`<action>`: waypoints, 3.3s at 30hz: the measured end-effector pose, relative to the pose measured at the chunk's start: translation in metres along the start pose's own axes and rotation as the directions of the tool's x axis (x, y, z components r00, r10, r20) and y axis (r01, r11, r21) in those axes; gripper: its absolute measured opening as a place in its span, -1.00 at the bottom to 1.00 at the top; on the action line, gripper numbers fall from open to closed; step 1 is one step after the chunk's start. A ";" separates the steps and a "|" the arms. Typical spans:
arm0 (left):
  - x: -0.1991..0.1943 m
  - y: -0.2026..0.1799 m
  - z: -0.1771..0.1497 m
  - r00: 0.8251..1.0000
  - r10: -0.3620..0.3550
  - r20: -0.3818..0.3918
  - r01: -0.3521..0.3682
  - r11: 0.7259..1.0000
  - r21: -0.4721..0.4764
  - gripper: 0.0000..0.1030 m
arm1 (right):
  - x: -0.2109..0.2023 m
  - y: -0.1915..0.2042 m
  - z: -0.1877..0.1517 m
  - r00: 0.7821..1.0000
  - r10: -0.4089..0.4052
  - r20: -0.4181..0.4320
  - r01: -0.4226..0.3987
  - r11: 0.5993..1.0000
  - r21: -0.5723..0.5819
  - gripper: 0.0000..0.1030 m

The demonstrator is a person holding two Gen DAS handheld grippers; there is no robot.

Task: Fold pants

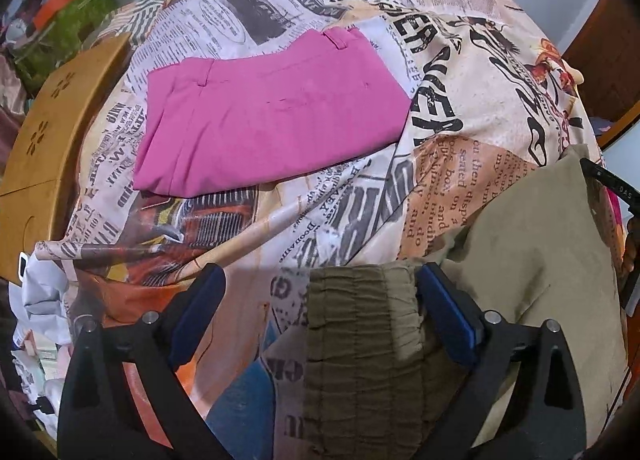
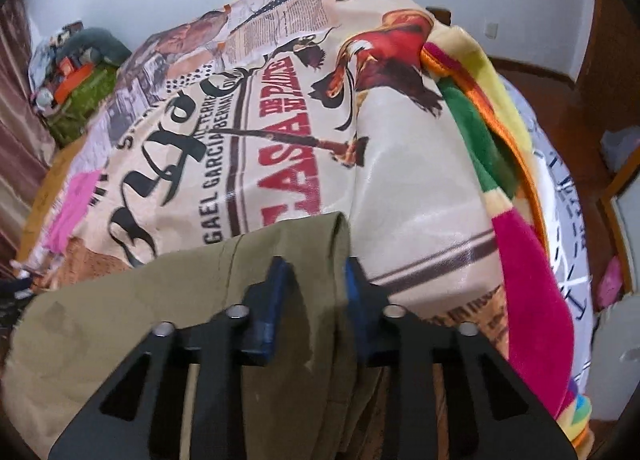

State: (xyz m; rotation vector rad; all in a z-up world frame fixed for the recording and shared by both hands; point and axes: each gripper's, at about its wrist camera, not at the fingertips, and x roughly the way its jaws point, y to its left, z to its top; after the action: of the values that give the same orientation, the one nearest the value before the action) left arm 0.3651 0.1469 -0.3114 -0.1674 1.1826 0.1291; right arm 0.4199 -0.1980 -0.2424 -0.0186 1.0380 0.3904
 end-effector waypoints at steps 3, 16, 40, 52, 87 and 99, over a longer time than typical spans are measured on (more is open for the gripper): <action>-0.004 0.000 -0.004 1.000 0.017 0.026 -0.018 1.000 0.011 0.90 | -0.005 0.003 0.001 0.998 -0.067 0.018 0.068 0.997 -0.047 -0.86; -0.028 -0.016 -0.008 0.979 0.167 0.114 -0.180 0.977 0.114 0.89 | -0.020 0.018 0.007 0.992 -0.125 -0.020 0.124 0.989 -0.078 -0.82; -0.056 -0.080 -0.003 0.997 -0.033 0.071 0.018 0.978 0.206 0.91 | -0.046 0.147 -0.051 0.955 0.225 -0.195 -0.257 0.953 -0.161 0.43; -0.022 -0.077 -0.022 0.998 -0.024 -0.050 0.034 0.980 0.198 0.95 | -0.030 0.148 -0.070 0.940 0.183 -0.289 -0.245 0.949 -0.196 0.52; -0.101 -0.031 -0.107 0.999 0.033 0.020 -0.035 0.995 0.099 0.97 | -0.128 0.128 -0.142 0.980 0.096 -0.173 -0.119 0.985 -0.126 0.56; -0.139 0.014 -0.110 0.996 -0.051 0.075 0.058 0.994 -0.090 0.97 | -0.138 0.169 -0.122 0.988 0.139 -0.063 -0.148 0.971 -0.190 0.58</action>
State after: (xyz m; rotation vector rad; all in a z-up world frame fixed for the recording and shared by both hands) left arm 0.2107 0.1370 -0.2238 -0.2735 1.0993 0.1407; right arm 0.2018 -0.1067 -0.1605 -0.1291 1.0502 0.6247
